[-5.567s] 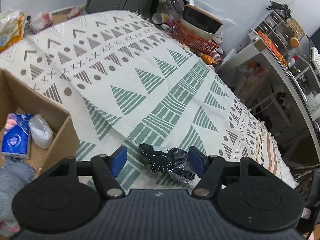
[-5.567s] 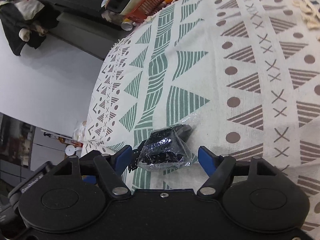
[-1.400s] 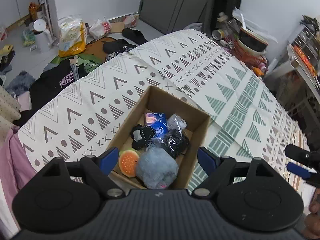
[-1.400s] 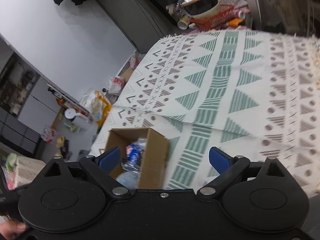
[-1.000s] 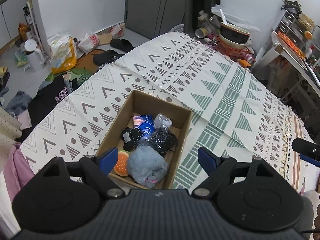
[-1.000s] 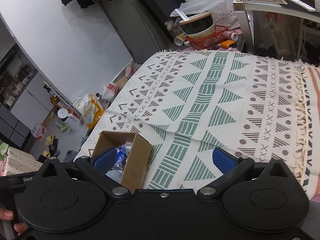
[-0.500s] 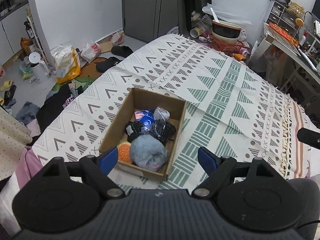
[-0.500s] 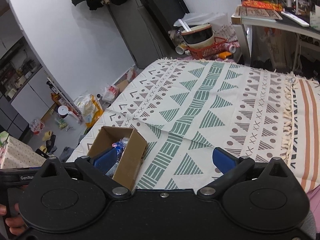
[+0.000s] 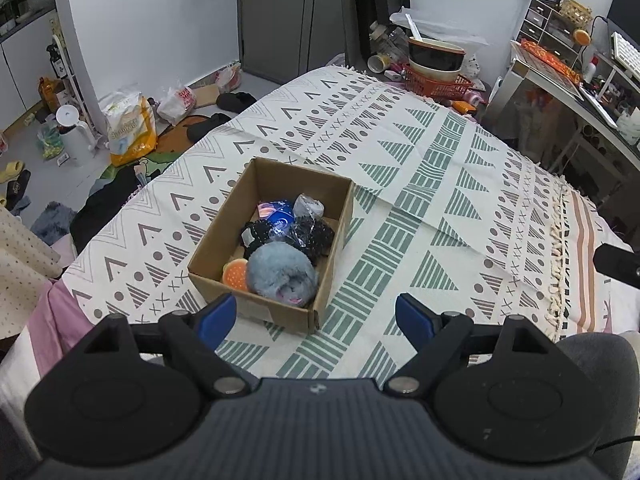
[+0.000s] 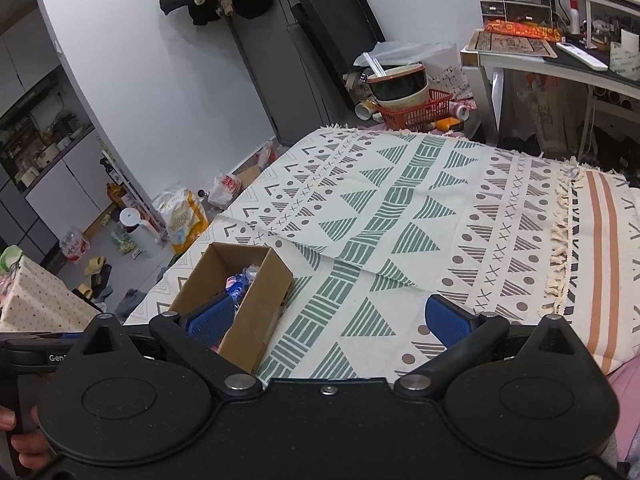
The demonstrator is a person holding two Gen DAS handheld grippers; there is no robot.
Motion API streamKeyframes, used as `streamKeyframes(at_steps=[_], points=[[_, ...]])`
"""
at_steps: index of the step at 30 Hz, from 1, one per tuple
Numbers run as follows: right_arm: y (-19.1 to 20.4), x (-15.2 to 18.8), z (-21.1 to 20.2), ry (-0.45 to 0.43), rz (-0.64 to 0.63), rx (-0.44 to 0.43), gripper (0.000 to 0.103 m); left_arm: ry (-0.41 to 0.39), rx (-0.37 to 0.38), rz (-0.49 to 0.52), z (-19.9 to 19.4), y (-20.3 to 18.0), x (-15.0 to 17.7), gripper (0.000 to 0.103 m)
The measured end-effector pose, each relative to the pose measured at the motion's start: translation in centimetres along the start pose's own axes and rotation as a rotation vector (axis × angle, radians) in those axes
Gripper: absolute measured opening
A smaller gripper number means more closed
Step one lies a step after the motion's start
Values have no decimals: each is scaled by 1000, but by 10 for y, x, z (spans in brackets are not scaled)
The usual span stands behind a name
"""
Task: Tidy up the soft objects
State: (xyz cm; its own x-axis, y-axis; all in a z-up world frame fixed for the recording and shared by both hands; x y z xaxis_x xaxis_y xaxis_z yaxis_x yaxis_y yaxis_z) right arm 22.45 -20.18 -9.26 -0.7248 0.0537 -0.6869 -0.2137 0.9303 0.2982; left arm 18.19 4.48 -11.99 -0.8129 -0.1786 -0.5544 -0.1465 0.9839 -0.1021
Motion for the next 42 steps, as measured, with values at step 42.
streamKeyframes(at_steps=[42], points=[[1, 0, -5, -20, -19, 27, 103, -20, 0, 10, -5, -6, -4, 86]])
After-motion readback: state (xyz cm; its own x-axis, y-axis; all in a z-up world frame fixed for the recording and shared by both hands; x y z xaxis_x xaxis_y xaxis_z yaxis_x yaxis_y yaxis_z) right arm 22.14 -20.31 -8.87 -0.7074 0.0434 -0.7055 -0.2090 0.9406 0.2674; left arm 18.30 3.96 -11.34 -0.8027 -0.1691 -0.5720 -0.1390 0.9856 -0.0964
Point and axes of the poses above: each gripper's, at about its wrist camera, not at the fingertips, and z roughly the way its jaws point, y to its left, x to its underside, the point moved 10 cm from there along z, roughly the way its jaws point, and after that the axes turned 1 degree about x, right-handed, at the moved point
